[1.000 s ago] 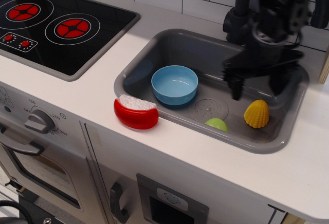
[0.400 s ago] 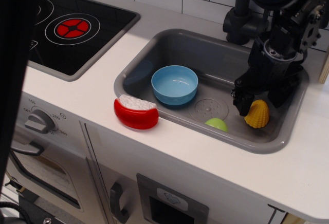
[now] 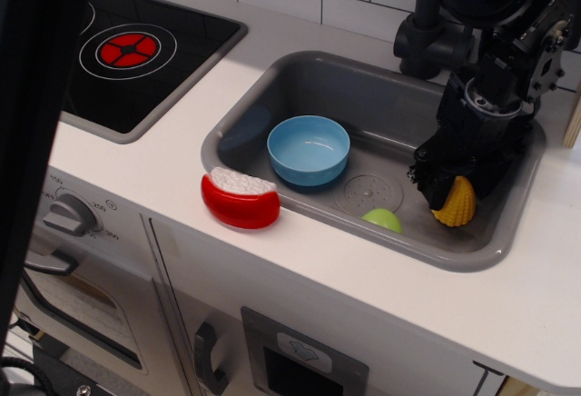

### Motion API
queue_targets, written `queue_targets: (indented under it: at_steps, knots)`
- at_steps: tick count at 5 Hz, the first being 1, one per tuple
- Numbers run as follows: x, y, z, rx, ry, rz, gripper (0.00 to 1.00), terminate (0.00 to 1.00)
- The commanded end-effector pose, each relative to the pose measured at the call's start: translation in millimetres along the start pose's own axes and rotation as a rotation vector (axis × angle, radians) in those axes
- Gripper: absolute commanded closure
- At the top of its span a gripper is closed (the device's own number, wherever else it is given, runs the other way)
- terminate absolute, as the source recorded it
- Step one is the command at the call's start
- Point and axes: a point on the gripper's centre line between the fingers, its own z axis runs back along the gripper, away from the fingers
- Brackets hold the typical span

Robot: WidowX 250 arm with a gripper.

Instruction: Put corn in bowl sink

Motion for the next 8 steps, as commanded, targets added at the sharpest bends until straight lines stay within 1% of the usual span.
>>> queue_targets:
  at_steps: [1, 2, 3, 4, 5, 6, 7, 8]
  knots:
    - [8.5, -3.9, 21.0, -0.053, -0.016, -0.016, 1.00, 0.00]
    - [17.5, -1.4, 41.0, -0.059, -0.009, -0.005, 1.00, 0.00]
    - [39.0, 9.4, 62.7, -0.074, -0.020, 0.028, 1.00, 0.00]
    - [71.2, 35.0, 79.3, -0.115, -0.108, 0.121, 1.00, 0.00]
    - [102.9, 57.3, 80.7, -0.085, -0.120, 0.138, 1.00, 0.00]
    - [121.2, 73.1, 73.8, -0.066, -0.097, 0.106, 1.00, 0.00]
    - [131.5, 85.8, 69.5, -0.054, -0.083, 0.089, 1.00, 0.00]
    - [132.1, 89.1, 63.7, -0.037, -0.082, 0.084, 1.00, 0.00]
